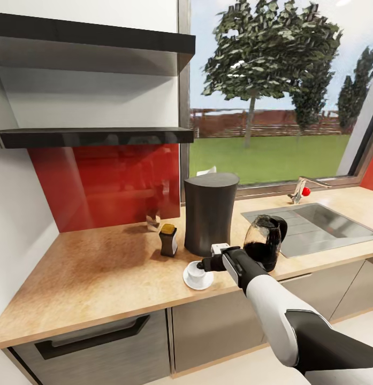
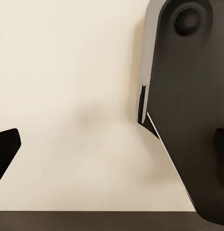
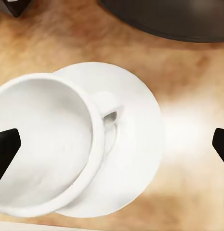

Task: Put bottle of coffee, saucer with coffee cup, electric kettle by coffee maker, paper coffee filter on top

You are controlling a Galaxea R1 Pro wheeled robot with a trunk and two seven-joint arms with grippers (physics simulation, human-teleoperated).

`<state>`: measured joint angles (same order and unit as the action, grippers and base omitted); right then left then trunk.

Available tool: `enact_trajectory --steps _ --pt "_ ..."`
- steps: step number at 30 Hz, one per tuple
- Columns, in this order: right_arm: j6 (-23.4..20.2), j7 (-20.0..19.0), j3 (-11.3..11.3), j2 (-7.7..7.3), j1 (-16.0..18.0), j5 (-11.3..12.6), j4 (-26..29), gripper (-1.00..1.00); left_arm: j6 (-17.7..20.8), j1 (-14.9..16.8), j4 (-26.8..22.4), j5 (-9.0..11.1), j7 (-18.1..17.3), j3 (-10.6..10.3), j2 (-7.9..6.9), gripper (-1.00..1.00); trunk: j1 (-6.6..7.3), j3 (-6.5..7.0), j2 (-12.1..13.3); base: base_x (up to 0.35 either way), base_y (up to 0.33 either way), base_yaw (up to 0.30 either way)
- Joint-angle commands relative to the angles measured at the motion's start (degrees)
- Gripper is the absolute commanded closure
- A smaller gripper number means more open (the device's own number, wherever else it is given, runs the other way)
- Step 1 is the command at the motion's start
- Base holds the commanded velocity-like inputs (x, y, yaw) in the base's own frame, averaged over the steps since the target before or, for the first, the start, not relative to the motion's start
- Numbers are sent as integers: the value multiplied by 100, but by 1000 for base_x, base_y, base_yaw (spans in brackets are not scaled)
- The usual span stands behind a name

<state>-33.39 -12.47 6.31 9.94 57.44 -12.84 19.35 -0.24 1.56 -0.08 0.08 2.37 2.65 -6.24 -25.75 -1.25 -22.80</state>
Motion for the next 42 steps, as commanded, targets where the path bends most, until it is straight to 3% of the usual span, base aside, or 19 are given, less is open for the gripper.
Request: enact_trajectory --steps 1,4,7,15,25,36,38,42 --pt "-27 -40 45 5 4 -61 18 -100 -3 3 0 0 9 25 -2 -100 -4 -13 -13 0 0 0" --pt "-27 -44 45 5 4 -61 68 -100 -3 3 0 0 7 25 0 -100 -4 -13 -13 0 0 0" --pt "-27 -54 46 5 4 -54 510 -100 -3 3 0 0 7 25 -8 -100 -4 -13 -13 0 0 0" --pt "-41 -105 32 5 4 -43 1038 -100 -3 3 -1 0 9 25 0 -100 -4 -13 -13 -136 0 0" --pt "-44 -111 22 5 4 -43 1070 -100 -3 4 0 0 9 47 -1 -100 -4 -13 -13 -325 74 0" --pt "-45 -1309 19 5 4 -52 830 -100 -3 14 -9 0 8 43 -5 -100 -4 44 -13 -237 112 -169" --pt "-54 -1922 19 5 4 -64 780 -100 -3 12 -9 0 9 38 -8 -100 -4 56 -13 -39 7 -206" --pt "-66 -2495 12 5 4 -76 434 -100 -3 12 -9 0 8 34 -8 -100 -4 79 -13 -8 1 -206"
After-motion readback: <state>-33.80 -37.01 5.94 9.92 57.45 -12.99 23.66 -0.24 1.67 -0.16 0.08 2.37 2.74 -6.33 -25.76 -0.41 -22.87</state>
